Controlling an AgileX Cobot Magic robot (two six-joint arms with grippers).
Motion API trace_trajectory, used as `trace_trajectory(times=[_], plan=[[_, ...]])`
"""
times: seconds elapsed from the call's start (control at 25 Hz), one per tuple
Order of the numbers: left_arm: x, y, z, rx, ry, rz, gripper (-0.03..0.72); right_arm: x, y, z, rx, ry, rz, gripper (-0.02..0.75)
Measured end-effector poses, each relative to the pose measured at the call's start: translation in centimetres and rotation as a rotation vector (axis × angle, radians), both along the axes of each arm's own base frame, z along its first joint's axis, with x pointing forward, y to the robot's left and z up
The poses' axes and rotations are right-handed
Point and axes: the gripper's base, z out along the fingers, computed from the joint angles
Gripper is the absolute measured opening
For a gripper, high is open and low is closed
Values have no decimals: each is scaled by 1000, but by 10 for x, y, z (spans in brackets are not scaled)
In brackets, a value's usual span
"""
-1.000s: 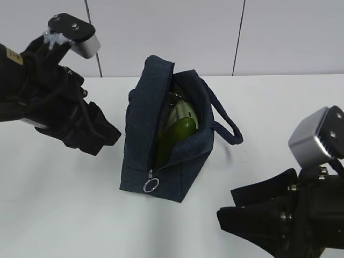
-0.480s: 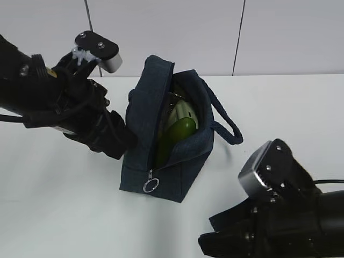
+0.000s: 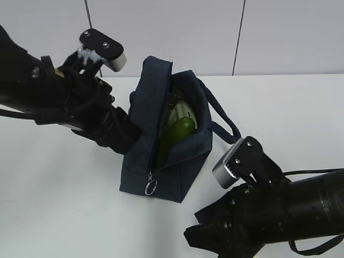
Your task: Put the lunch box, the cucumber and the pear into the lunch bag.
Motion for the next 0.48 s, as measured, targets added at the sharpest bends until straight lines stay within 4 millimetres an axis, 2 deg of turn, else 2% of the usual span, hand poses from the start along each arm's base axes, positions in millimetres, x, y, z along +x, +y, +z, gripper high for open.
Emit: trace_trajectory(times=[0.12,0.2,0.36,0.48], plan=[[1,-1,-2,-3,2,6,248,3,2,3,9,-14,1,338],[2,-1,-2,-11,1,12,212,5,3,6,12,-30,8,338],[1,-1,-1,-15,1,13,64,7,4,8,0,-81,42,337],[1,-1,1,-18,-3,12,16,9,5,8,-13,-115,69,337]])
